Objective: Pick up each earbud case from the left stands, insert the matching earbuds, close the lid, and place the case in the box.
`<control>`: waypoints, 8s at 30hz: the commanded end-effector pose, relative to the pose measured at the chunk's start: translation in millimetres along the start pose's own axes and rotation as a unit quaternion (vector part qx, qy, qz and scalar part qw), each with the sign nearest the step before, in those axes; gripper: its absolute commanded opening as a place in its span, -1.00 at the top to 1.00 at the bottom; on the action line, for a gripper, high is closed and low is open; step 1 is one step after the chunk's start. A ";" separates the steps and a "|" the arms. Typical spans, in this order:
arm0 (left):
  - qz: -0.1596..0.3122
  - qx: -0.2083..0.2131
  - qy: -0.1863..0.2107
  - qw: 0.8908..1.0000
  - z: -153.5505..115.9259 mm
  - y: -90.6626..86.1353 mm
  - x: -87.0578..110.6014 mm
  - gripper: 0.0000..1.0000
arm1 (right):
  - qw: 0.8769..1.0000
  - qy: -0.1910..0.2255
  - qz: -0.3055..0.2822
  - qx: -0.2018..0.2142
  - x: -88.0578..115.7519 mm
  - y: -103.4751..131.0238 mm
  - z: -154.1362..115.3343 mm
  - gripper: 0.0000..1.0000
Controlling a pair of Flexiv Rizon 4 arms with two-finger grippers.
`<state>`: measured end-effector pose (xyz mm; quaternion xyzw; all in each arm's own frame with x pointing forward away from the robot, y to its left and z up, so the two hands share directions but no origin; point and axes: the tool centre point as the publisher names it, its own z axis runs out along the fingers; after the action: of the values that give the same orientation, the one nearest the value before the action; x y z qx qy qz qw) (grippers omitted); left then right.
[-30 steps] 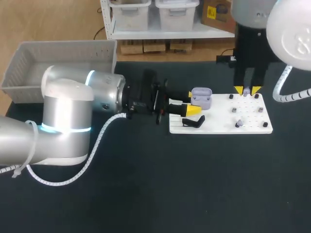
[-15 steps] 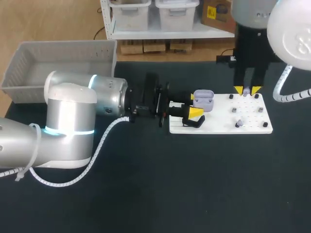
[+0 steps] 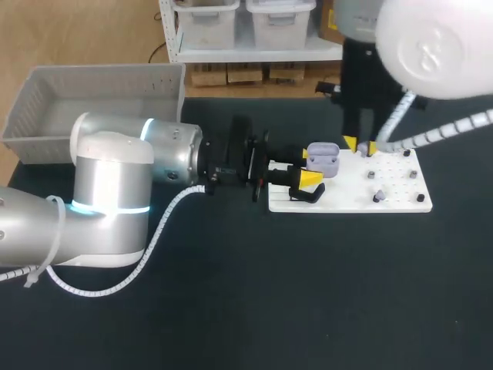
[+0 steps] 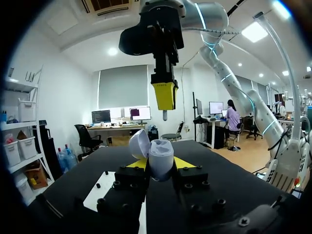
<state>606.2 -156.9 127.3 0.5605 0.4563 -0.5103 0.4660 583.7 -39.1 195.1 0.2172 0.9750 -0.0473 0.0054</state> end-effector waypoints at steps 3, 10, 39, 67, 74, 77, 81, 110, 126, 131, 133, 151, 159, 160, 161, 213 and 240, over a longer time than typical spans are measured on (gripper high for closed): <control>0.001 -0.003 0.000 1.000 0.3 -1.1 0.4 1.00 | 0.999 0.008 0.010 0.042 -1.6 22.6 -3.1 1.00; 0.001 -0.003 0.000 1.000 0.3 -1.1 0.4 1.00 | 0.999 0.030 0.015 0.016 0.9 29.2 -9.4 1.00; 0.001 -0.003 0.000 1.000 0.3 -1.1 0.4 1.00 | 0.987 0.016 0.150 0.047 5.4 50.5 -11.8 1.00; 0.001 -0.003 0.000 1.000 0.3 -1.1 0.4 1.00 | 0.983 0.051 0.167 0.061 4.4 47.1 13.6 1.00; 0.001 -0.003 0.000 1.000 0.3 -1.1 0.4 1.00 | 0.984 0.051 0.162 0.055 2.3 47.4 17.2 1.00; 0.001 -0.003 0.000 1.000 0.3 -1.1 0.4 1.00 | 0.984 0.052 0.161 0.054 1.7 47.6 18.5 1.00; 0.001 -0.003 0.000 1.000 0.3 -1.1 0.4 1.00 | 0.984 0.055 0.163 0.052 0.4 46.7 20.3 1.00; 0.001 -0.003 0.000 1.000 0.3 -1.1 0.4 1.00 | 0.985 0.061 0.158 0.040 0.1 42.1 29.2 0.29; 0.001 -0.003 0.000 1.000 0.3 -1.1 0.4 1.00 | 0.997 -0.021 0.050 -0.050 40.2 0.1 6.7 0.07; 0.001 -0.003 0.000 1.000 0.3 -1.1 0.4 1.00 | 0.997 -0.023 0.049 -0.051 47.0 -17.8 13.4 0.22; 0.001 -0.003 0.000 1.000 0.3 -1.1 0.4 1.00 | 0.997 -0.026 0.054 -0.058 47.7 -24.3 14.9 0.20; 0.001 -0.003 0.000 1.000 0.3 -1.1 0.4 1.00 | 0.995 -0.004 0.072 -0.065 11.0 -41.7 71.5 0.28; 0.001 -0.003 0.000 1.000 0.3 -1.1 0.4 1.00 | 0.992 0.018 0.098 -0.071 -4.5 -49.7 90.9 0.26; 0.001 -0.003 0.000 1.000 0.3 -1.1 0.4 1.00 | 0.992 0.022 0.102 -0.073 -6.2 -50.2 92.1 0.20; 0.001 -0.003 0.000 1.000 0.3 -1.1 0.4 1.00 | 0.991 0.030 0.104 -0.077 -7.4 -50.5 92.7 0.08; 0.001 -0.003 0.000 1.000 0.3 -1.1 0.4 1.00 | 0.987 -0.059 -0.037 -0.142 -50.1 -42.6 139.2 -0.63; 0.001 -0.003 0.000 1.000 0.3 -1.1 0.4 1.00 | 0.993 -0.035 -0.015 -0.114 -70.9 -22.1 176.3 0.29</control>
<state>606.2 -157.0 127.4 0.5605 0.4566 -0.5102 0.4659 634.0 -108.7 26.5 0.1970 0.9765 0.0595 0.0639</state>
